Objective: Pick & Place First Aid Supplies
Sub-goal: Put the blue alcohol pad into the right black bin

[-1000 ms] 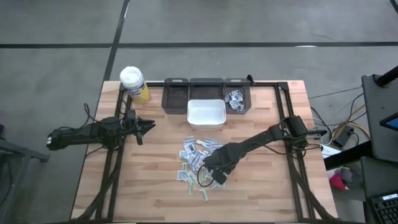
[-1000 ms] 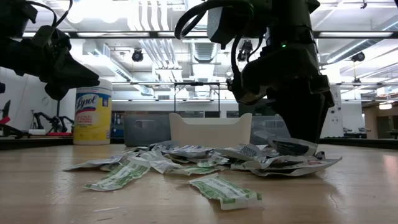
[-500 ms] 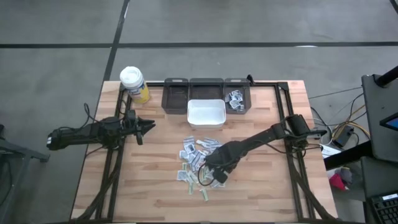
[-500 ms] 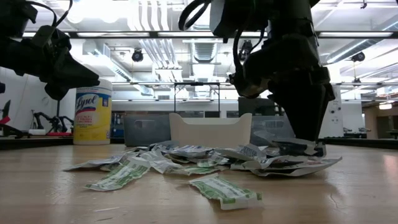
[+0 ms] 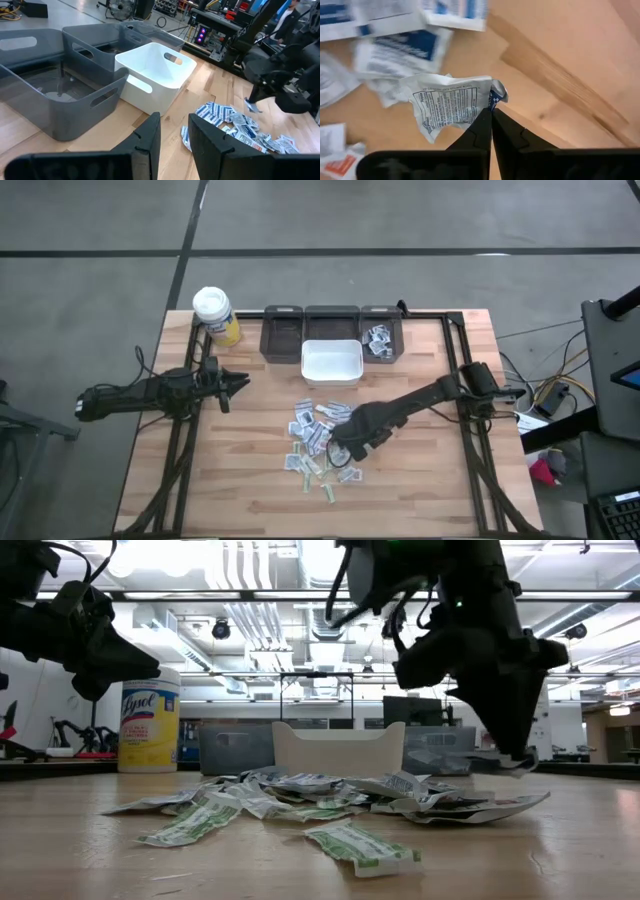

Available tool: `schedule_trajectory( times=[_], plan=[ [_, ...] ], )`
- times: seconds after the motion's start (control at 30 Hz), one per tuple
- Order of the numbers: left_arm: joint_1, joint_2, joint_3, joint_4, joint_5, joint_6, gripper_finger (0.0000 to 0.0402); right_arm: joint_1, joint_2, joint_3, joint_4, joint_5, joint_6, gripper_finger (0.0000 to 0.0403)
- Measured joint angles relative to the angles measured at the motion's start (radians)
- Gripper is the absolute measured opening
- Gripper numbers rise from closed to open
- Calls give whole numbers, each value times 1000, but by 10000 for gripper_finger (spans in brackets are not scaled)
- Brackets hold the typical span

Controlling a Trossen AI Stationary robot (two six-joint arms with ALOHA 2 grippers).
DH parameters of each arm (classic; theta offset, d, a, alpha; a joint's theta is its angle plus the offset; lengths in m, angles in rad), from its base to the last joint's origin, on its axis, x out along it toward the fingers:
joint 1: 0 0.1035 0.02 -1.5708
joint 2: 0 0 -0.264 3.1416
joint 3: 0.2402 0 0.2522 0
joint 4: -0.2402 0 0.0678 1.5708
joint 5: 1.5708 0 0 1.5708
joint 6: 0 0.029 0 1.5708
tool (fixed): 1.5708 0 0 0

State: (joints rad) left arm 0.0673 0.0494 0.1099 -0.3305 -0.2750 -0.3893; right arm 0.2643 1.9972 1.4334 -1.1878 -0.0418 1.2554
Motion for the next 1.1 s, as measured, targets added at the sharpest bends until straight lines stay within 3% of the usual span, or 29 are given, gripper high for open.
schedule_trajectory(
  times=[0.93,1.1],
  plan=[
    [0,0,0,0,0,0,94,-23,60,-18,22,-90,-28,9],
    [0,0,0,0,0,0,94,-23,46,-18,23,-69,-18,31]
  ],
)
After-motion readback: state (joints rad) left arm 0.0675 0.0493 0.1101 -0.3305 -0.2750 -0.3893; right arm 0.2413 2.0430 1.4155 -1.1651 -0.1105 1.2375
